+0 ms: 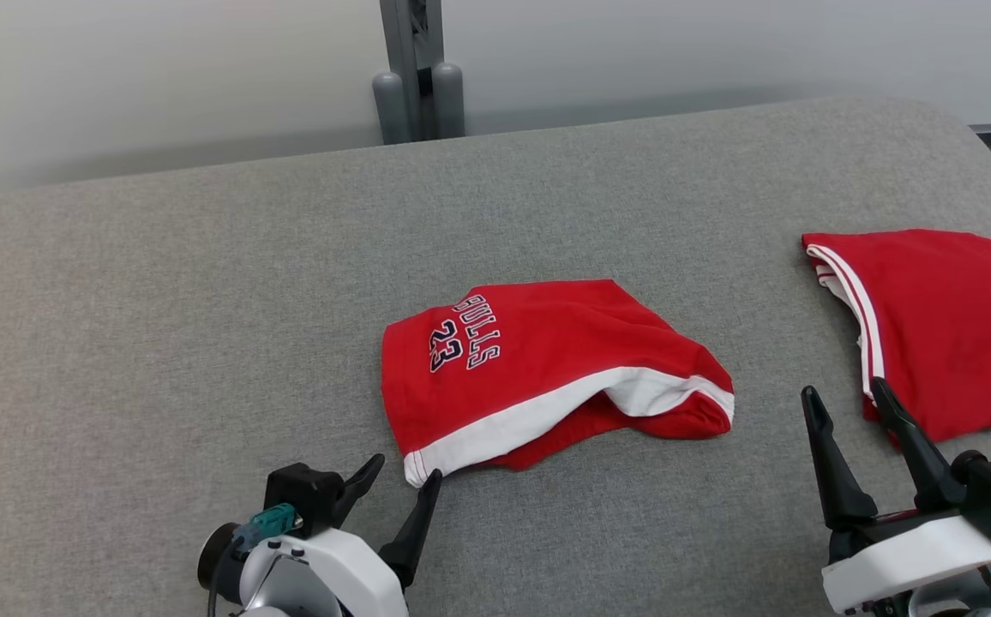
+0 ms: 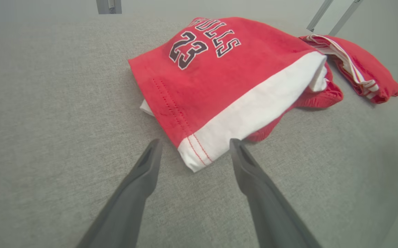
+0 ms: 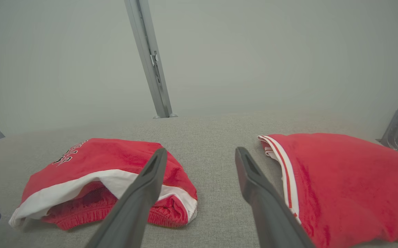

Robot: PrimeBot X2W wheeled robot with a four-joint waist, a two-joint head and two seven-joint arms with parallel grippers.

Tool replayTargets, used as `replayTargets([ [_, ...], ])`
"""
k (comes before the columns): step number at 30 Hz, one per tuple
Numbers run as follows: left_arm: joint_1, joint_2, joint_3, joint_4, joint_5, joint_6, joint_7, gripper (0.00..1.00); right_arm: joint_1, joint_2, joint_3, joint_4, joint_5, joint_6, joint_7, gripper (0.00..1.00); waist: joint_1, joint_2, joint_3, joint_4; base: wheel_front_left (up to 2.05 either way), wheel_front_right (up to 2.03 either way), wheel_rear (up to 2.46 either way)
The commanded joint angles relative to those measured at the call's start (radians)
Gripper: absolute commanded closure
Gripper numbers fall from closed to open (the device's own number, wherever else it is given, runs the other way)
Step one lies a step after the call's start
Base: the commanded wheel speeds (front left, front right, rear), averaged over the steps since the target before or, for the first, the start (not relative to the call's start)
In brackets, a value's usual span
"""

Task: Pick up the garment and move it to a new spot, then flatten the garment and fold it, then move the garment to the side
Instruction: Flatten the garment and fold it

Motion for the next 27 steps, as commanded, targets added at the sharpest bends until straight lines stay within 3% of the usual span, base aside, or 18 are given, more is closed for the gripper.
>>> replayTargets([
  [1,-0.022,-0.003,0.002,0.009,-0.008,-0.011,0.002,0.00,-0.015,-0.003,-0.003,0.009,0.004,0.000,-0.008,0.00,0.0000,0.0000,0.018,-0.012,0.00,0.00,0.00],
  [8,-0.064,-0.017,0.008,0.098,-0.037,-0.031,0.012,0.00,-0.039,-0.004,0.008,0.039,0.012,0.000,-0.030,0.00,0.0000,0.0000,0.048,-0.030,0.00,0.00,0.00],
  [9,-0.070,-0.016,0.009,0.106,-0.036,-0.034,0.009,0.13,-0.039,-0.004,0.009,0.042,0.013,0.000,-0.031,0.00,0.0000,0.0000,0.051,-0.032,0.00,0.00,0.00],
  [10,-0.071,-0.018,0.009,0.110,-0.041,-0.039,0.006,0.72,-0.040,-0.005,0.009,0.048,0.015,0.000,-0.030,0.00,0.0000,0.0000,0.051,-0.033,0.00,0.00,0.00],
  [11,-0.071,-0.019,0.010,0.113,-0.044,-0.043,0.001,1.00,-0.044,-0.007,0.009,0.053,0.017,0.000,-0.033,0.00,0.0000,0.0000,0.051,-0.034,0.00,0.00,0.00],
  [19,-0.080,0.005,0.013,0.069,-0.034,-0.040,-0.014,1.00,-0.080,-0.027,0.011,0.126,0.043,0.000,-0.050,0.00,0.0000,0.0000,0.068,-0.013,0.00,0.00,0.00],
  [27,-0.093,0.021,-0.008,0.007,-0.011,-0.026,0.007,1.00,-0.217,-0.085,0.103,0.400,0.103,0.000,-0.064,0.00,0.0000,0.0000,0.098,0.044,0.00,0.00,0.00],
])
